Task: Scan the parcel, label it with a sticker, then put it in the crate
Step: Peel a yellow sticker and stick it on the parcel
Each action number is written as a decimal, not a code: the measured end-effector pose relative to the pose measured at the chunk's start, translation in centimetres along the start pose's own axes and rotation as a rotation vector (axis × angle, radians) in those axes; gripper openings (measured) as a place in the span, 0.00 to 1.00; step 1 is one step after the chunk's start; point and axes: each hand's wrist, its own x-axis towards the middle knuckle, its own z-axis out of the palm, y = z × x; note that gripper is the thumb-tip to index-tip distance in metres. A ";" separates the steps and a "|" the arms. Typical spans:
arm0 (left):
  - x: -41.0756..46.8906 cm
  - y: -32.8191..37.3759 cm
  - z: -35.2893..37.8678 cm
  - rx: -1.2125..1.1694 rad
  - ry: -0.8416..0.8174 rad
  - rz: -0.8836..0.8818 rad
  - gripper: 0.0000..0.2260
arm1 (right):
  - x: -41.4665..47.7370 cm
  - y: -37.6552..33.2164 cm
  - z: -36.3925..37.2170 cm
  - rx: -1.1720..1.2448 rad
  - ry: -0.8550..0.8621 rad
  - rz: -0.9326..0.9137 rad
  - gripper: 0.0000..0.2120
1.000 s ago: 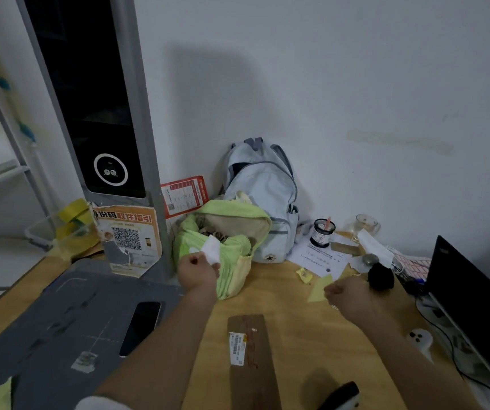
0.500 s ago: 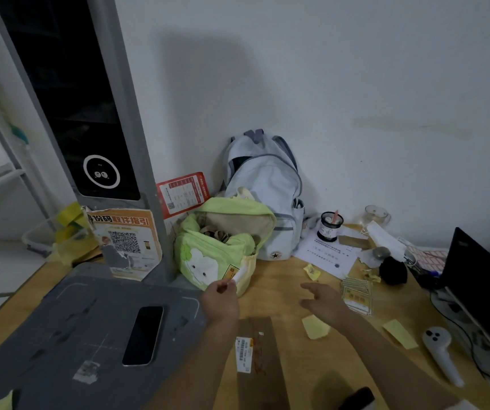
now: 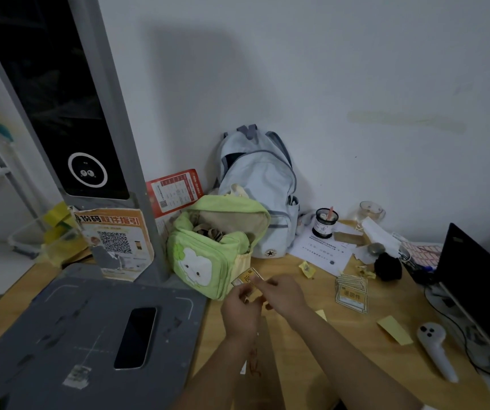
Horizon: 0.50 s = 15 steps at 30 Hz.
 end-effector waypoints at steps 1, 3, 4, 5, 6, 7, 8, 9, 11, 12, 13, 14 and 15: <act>-0.1 -0.1 0.0 0.011 -0.032 0.007 0.16 | 0.1 0.1 0.1 -0.022 0.030 -0.015 0.20; -0.3 -0.2 0.0 0.010 -0.085 0.015 0.19 | 0.1 0.3 0.1 -0.040 0.063 -0.024 0.15; -0.4 -0.3 -0.1 -0.007 -0.102 0.011 0.19 | 0.2 0.4 0.1 -0.045 0.073 -0.017 0.12; -0.3 -0.3 -0.3 -0.017 -0.106 0.007 0.18 | 0.1 0.5 0.1 -0.050 0.082 -0.008 0.08; -0.3 -0.4 -0.6 -0.018 -0.097 0.000 0.15 | 0.1 0.6 0.1 -0.055 0.088 -0.006 0.05; -0.2 -0.4 -0.9 -0.013 -0.080 -0.008 0.12 | 0.2 0.7 0.1 -0.060 0.088 -0.019 0.03; -0.1 -0.4 -1.2 -0.019 -0.055 -0.026 0.09 | 0.2 0.8 0.1 -0.061 0.076 -0.040 0.03; 0.2 -0.4 -1.6 -0.027 -0.023 -0.050 0.09 | 0.1 0.7 0.1 -0.059 0.051 -0.059 0.03; 0.7 -0.7 -2.2 0.002 0.076 -0.083 0.13 | 0.1 0.7 0.1 -0.078 -0.020 -0.081 0.10; 1.1 -0.8 -2.5 0.026 0.120 -0.078 0.14 | 0.1 0.7 0.1 -0.111 -0.064 -0.092 0.13; 1.4 -1.0 -2.7 0.042 0.143 -0.075 0.13 | 0.1 0.7 0.1 -0.146 -0.107 -0.103 0.14; 1.8 -1.4 -2.9 0.047 0.147 -0.081 0.11 | 0.2 0.9 0.2 -0.162 -0.133 -0.109 0.15; 2.1 -1.8 -3.0 0.047 0.144 -0.094 0.09 | 0.2 1.1 0.3 -0.154 -0.140 -0.117 0.15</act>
